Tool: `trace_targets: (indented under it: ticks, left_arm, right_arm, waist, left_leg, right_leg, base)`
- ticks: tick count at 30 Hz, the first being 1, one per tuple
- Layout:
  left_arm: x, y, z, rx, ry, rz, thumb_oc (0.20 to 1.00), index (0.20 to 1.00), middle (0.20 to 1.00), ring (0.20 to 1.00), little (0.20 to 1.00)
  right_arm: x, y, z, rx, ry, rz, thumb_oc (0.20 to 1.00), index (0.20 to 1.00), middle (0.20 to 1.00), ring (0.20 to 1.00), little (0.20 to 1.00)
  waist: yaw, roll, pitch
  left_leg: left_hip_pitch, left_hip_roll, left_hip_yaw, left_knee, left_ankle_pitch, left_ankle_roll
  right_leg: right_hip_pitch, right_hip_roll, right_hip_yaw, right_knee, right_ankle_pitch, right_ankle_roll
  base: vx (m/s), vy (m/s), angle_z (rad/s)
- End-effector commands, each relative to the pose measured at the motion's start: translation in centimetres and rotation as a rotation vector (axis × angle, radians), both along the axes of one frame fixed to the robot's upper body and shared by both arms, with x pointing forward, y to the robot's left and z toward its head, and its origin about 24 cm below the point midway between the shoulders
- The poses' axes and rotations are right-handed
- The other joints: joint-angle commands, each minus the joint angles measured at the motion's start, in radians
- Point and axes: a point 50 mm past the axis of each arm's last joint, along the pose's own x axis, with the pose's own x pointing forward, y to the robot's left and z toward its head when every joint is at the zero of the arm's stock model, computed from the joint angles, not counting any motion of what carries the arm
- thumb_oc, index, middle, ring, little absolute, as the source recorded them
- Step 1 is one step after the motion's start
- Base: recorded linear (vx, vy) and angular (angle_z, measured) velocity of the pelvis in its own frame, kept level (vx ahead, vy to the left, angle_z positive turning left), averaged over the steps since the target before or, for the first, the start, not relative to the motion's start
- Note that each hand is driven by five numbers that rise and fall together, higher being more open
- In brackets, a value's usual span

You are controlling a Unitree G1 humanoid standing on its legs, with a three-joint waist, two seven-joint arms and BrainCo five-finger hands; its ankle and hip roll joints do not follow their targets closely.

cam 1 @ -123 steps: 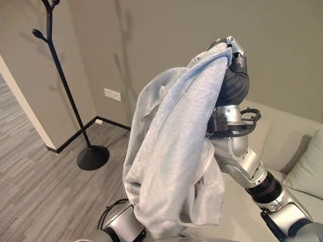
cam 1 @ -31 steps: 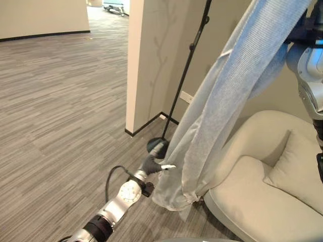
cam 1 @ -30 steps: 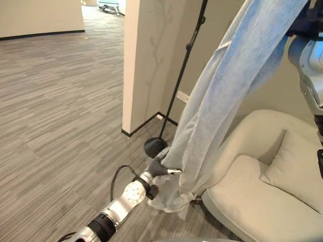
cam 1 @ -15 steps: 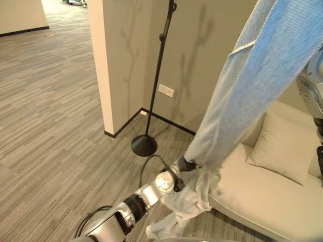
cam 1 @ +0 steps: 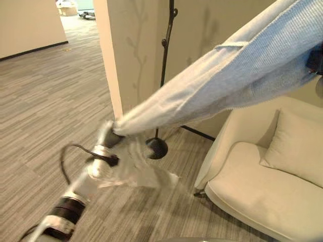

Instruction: Hang the clothes on the sofa on the clothes rack.

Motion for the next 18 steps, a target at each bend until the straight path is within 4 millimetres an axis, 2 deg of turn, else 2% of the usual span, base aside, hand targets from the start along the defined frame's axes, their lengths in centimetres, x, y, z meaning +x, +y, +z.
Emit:
trace_targets:
  ticks: [1, 2, 3, 4, 5, 6, 7, 8, 9, 10, 11, 15, 16, 17, 18]
  left_arm:
    - [1.0, -2.6, 5.8, 0.068, -0.311, -0.107, 0.200, 0.200, 0.200, 0.200, 0.200]
    - [0.7, -2.6, 7.7, 0.096, -0.411, -0.101, 0.200, 0.200, 0.200, 0.200, 0.200]
    - [0.3, -2.6, 9.7, 0.153, -0.519, -0.088, 0.200, 0.200, 0.200, 0.200, 0.200]
    - [0.2, -2.7, 9.7, 0.157, -0.518, -0.090, 0.200, 0.200, 0.200, 0.200, 0.200]
    - [0.0, -2.8, 10.0, 0.178, -0.547, -0.094, 0.200, 0.200, 0.200, 0.200, 0.200]
    - [-0.1, -3.3, 10.6, 0.206, -0.607, -0.097, 0.200, 0.200, 0.200, 0.200, 0.200]
    - [0.0, -3.5, 10.5, 0.211, -0.608, -0.100, 0.200, 0.200, 0.200, 0.200, 0.200]
    - [0.2, -4.2, 10.8, 0.261, -0.628, -0.126, 0.200, 0.200, 0.200, 0.200, 0.200]
    - [0.0, -4.3, 10.9, 0.258, -0.648, -0.119, 0.200, 0.200, 0.200, 0.200, 0.200]
    - [-0.2, -4.6, 10.7, 0.254, -0.651, -0.126, 0.200, 0.200, 0.200, 0.200, 0.200]
    - [-0.7, -5.1, 10.9, 0.269, -0.701, -0.137, 0.200, 0.200, 0.200, 0.200, 0.200]
    - [-0.9, -5.5, 10.9, 0.275, -0.729, -0.147, 0.200, 0.200, 0.200, 0.200, 0.200]
    - [-0.8, -6.0, 10.9, 0.275, -0.742, -0.153, 0.200, 0.200, 0.200, 0.200, 0.200]
    - [-0.9, -6.1, 11.2, 0.284, -0.764, -0.155, 0.200, 0.200, 0.200, 0.200, 0.200]
    - [-0.9, -6.1, 11.2, 0.284, -0.765, -0.153, 0.200, 0.200, 0.200, 0.200, 0.200]
  right_arm:
    - [-0.3, -1.4, 0.2, 0.034, -0.045, -0.088, 0.200, 0.200, 0.200, 0.200, 0.200]
    - [-0.2, -1.9, -1.7, 0.058, -0.004, -0.123, 0.200, 0.200, 0.200, 0.200, 0.200]
    - [-0.6, -2.4, -3.8, 0.057, 0.022, -0.199, 0.200, 0.200, 0.200, 0.200, 0.200]
    - [-0.8, -2.4, -4.0, 0.059, 0.023, -0.203, 0.200, 0.200, 0.200, 0.200, 0.200]
    - [-1.0, -2.5, -5.1, 0.062, 0.037, -0.230, 0.200, 0.200, 0.200, 0.200, 0.200]
    - [-0.9, -2.5, -6.3, 0.097, 0.052, -0.259, 0.200, 0.200, 0.200, 0.200, 0.200]
    - [-0.9, -2.5, -6.5, 0.100, 0.051, -0.268, 0.200, 0.200, 0.200, 0.200, 0.200]
    - [-0.8, -2.6, -6.7, 0.088, 0.031, -0.318, 0.200, 0.200, 0.200, 0.200, 0.200]
    - [-0.6, -3.2, -7.8, 0.113, 0.084, -0.364, 0.200, 0.200, 0.200, 0.200, 0.200]
    - [-0.7, -3.3, -9.1, 0.109, 0.129, -0.406, 0.200, 0.200, 0.200, 0.200, 0.200]
    - [-1.4, -3.6, -9.9, 0.087, 0.115, -0.517, 0.200, 0.200, 0.200, 0.200, 0.200]
    - [-1.3, -3.5, -10.1, 0.091, 0.107, -0.538, 0.200, 0.200, 0.200, 0.200, 0.200]
    - [-0.3, -3.2, -10.7, 0.110, 0.139, -0.563, 0.200, 0.200, 0.200, 0.200, 0.200]
    - [0.2, -3.2, -10.5, 0.080, 0.115, -0.640, 0.200, 0.200, 0.200, 0.200, 0.200]
    - [0.2, -3.1, -10.4, 0.078, 0.112, -0.642, 0.200, 0.200, 0.200, 0.200, 0.200]
  waist:
    - [0.041, -0.015, 0.030]
    - [0.035, -0.004, 0.044]
    - [0.032, 0.004, 0.041]
    - [0.034, -0.002, 0.038]
    - [0.042, 0.003, 0.032]
    - [0.069, 0.022, 0.032]
    - [0.070, 0.015, 0.028]
    - [0.086, 0.022, 0.035]
    - [0.079, 0.030, 0.026]
    - [0.071, 0.039, 0.013]
    - [0.066, 0.051, -0.011]
    - [0.066, 0.048, -0.027]
    - [0.058, 0.053, -0.032]
    - [0.061, 0.060, -0.024]
    - [0.063, 0.061, -0.020]
  left_leg:
    - [-0.173, 0.116, -0.068, 0.398, -0.004, -0.099]
    - [-0.234, 0.139, -0.083, 0.448, 0.016, -0.097]
    - [-0.273, 0.167, -0.069, 0.351, -0.031, -0.078]
    - [-0.271, 0.163, -0.066, 0.341, -0.022, -0.075]
    - [-0.265, 0.166, -0.073, 0.265, -0.011, -0.071]
    - [-0.295, 0.158, -0.122, 0.131, 0.039, -0.086]
    - [-0.278, 0.153, -0.122, 0.090, 0.062, -0.089]
    - [-0.308, 0.148, -0.143, 0.034, 0.088, -0.104]
    - [-0.292, 0.146, -0.147, -0.010, 0.086, -0.106]
    - [-0.277, 0.143, -0.147, -0.018, 0.098, -0.102]
    - [-0.259, 0.122, -0.142, -0.007, 0.094, -0.088]
    - [-0.244, 0.105, -0.134, -0.010, 0.085, -0.073]
    - [-0.195, 0.076, -0.116, -0.013, 0.057, -0.032]
    - [-0.148, 0.059, -0.089, -0.024, 0.033, 0.000]
    - [-0.145, 0.057, -0.086, -0.025, 0.033, 0.003]
  right_leg:
    - [0.034, -0.040, 0.013, 0.038, -0.020, 0.043]
    - [0.041, -0.041, 0.004, 0.042, -0.035, 0.038]
    - [0.053, -0.058, -0.003, 0.038, -0.052, 0.055]
    - [0.050, -0.061, -0.003, 0.039, -0.049, 0.056]
    - [0.054, -0.066, 0.001, 0.035, -0.053, 0.061]
    - [0.078, -0.066, 0.012, 0.026, -0.072, 0.071]
    - [0.077, -0.069, 0.009, 0.024, -0.071, 0.070]
    - [0.095, -0.073, 0.004, 0.019, -0.087, 0.075]
    - [0.105, -0.080, 0.008, 0.019, -0.102, 0.082]
    - [0.121, -0.088, 0.016, 0.027, -0.112, 0.090]
    - [0.132, -0.117, 0.021, 0.060, -0.134, 0.100]
    - [0.119, -0.136, 0.031, 0.100, -0.140, 0.107]
    - [0.086, -0.154, 0.041, 0.230, -0.090, 0.123]
    - [0.034, -0.180, 0.041, 0.368, -0.018, 0.135]
    - [0.029, -0.181, 0.045, 0.379, -0.020, 0.138]
  base:
    - [-0.01, 0.029, 0.12]
    - [0.19, 0.130, 0.18]
    - [0.19, 0.132, 0.14]
    - [0.24, 0.151, 0.13]
    - [0.22, 0.196, 0.17]
    - [0.24, 0.180, 0.21]
    - [0.24, 0.181, -0.02]
    - [0.19, 0.133, -0.18]
    - [0.30, 0.228, -0.20]
    - [0.47, 0.361, -0.24]
    - [0.37, 0.276, -0.22]
    - [0.22, 0.180, -0.38]
    - [0.45, 0.410, -0.42]
    - [0.44, 0.420, -0.58]
    - [0.22, 0.270, -0.62]
